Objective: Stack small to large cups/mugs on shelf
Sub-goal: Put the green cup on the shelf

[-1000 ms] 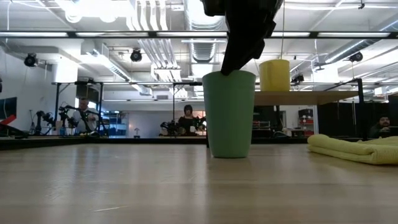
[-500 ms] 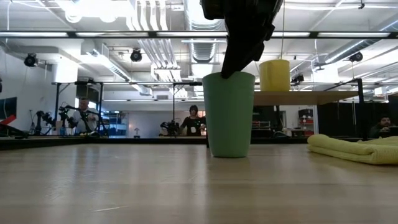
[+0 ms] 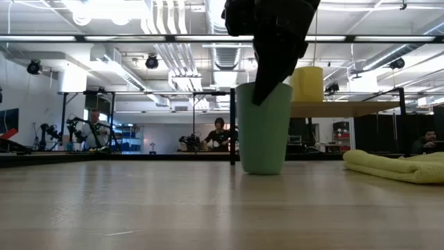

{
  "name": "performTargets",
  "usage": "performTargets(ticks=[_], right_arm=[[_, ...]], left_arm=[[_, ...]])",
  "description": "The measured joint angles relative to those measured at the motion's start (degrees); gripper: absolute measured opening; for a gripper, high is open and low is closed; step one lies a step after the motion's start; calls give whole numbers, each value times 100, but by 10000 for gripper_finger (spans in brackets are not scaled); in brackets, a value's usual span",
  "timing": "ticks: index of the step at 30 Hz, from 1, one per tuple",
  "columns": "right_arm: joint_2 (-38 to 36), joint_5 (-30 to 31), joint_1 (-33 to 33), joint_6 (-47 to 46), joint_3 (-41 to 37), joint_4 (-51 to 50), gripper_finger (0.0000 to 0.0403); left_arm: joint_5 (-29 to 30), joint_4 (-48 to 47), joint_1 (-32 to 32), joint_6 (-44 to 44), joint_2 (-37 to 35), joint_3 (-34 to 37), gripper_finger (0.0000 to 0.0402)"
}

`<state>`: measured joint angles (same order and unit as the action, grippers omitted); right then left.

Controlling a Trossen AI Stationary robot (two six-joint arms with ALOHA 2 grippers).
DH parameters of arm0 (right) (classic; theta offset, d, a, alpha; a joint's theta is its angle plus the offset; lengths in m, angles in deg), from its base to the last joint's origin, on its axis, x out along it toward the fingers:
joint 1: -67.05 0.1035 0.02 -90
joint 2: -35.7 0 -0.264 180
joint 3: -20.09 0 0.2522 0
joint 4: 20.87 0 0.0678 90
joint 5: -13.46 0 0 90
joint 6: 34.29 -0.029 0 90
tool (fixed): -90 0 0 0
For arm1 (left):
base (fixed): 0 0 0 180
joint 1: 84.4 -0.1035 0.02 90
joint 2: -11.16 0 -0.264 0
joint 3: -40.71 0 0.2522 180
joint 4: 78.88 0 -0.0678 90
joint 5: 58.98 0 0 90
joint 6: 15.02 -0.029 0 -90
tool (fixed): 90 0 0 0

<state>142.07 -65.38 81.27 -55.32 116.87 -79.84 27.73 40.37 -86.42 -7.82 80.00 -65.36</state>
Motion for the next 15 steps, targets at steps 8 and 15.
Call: performTargets(ticks=[8, 15], right_arm=[[-297, -105, 91, -787, 410, -1421, 10], [-487, 118, 210, -1868, 1696, -3956, 9]], left_arm=[[15, -4, 2, 0, 0, 0, 89], [20, -2, 0, 0, -9, 0, 89]])
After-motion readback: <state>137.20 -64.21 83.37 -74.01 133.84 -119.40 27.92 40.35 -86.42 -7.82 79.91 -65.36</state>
